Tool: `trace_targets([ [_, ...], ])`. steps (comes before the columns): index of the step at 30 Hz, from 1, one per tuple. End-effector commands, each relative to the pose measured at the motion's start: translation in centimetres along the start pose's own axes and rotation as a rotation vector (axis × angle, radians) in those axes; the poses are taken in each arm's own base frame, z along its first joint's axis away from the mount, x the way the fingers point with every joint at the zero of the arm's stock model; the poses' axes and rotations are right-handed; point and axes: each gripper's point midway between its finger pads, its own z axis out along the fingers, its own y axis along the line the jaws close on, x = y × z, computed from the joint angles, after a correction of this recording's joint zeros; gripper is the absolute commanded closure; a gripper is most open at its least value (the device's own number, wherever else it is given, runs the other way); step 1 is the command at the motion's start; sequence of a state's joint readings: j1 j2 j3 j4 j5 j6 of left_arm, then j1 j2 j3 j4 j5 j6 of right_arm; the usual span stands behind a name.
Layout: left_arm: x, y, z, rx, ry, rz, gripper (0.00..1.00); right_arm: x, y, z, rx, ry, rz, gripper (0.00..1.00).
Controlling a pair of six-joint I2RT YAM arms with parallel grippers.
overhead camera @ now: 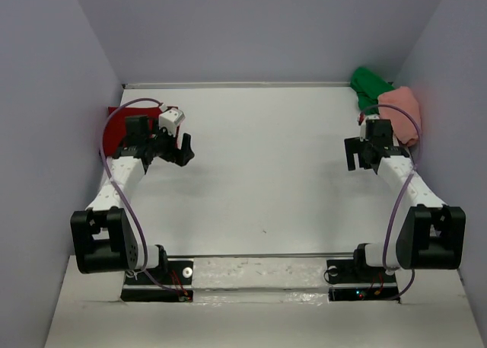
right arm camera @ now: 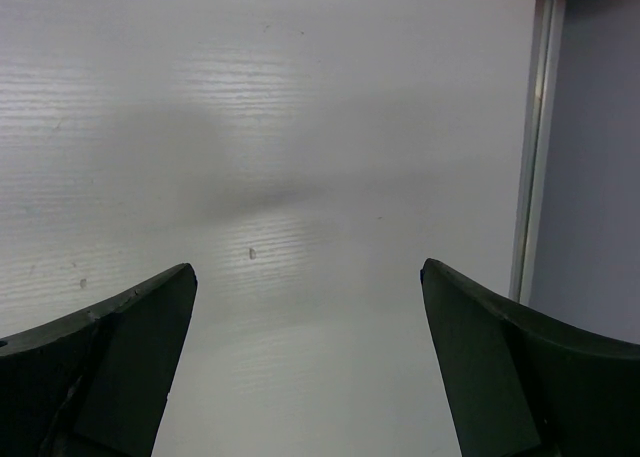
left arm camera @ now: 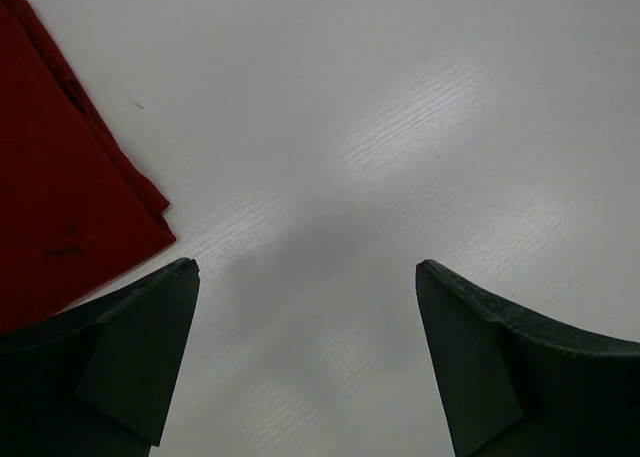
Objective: Fold and stack the t-shirts
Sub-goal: Grab the tshirt from the pile
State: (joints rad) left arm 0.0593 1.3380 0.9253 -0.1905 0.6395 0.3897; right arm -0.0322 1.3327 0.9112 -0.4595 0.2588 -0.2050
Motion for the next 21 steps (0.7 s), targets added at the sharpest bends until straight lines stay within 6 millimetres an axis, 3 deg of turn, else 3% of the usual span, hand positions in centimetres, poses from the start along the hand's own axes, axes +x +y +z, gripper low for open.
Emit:
trace_targets([
  [1, -3.1, 1.9, -0.6, -0.144, -0.056, 0.141, 0.01, -5.9, -3.8, -1.0, 0.159, -0.147, 0.033, 0.0],
  [5, -5.5, 2.0, -0.7, -0.218, -0.116, 0.222, 0.03, -9.2, -6.4, 0.6, 0.283, -0.175, -0.044, 0.0],
  [6, -6.6, 2.3, -0.8, -0.238, -0.137, 0.243, 0.05, -9.1, -6.9, 2.2, 0.31, -0.14, -0.048, 0.0],
  [7, -6.7, 2.6, -0.4, -0.254, -0.13, 0.238, 0.06, -10.6, -7.7, 2.5, 0.33, -0.157, -0.036, 0.01],
  [9, -7.2, 3.4, -0.2, -0.288, -0.125, 0.218, 0.08, -11.5, -8.5, 3.8, 0.355, -0.147, -0.027, 0.01],
  [10, -7.8, 3.7, -0.1, -0.301, -0.133, 0.198, 0.1, -11.5, -8.7, 5.5, 0.367, -0.13, -0.028, 0.02],
  [11, -7.5, 4.2, 0.3, -0.317, -0.118, 0.179, 0.11, -12.8, -10.2, 6.3, 0.394, -0.144, 0.001, 0.04],
  [12, -7.8, 4.2, 0.3, -0.32, -0.126, 0.182, 0.12, -12.3, -10.2, 7.3, 0.381, -0.125, -0.002, 0.04],
  [15, -7.6, 4.8, 0.7, -0.333, -0.12, 0.187, 0.12, -13.4, -11.1, 8.6, 0.372, -0.148, 0.025, 0.05],
  [20, -5.9, 5.6, 1.2, -0.365, -0.061, 0.18, 0.12, -13.1, -14.1, 11.6, 0.377, -0.12, 0.044, 0.06],
  [21, -5.5, 5.7, 1.3, -0.368, -0.055, 0.174, 0.12, -13.9, -15.0, 11.7, 0.384, -0.136, 0.052, 0.06],
])
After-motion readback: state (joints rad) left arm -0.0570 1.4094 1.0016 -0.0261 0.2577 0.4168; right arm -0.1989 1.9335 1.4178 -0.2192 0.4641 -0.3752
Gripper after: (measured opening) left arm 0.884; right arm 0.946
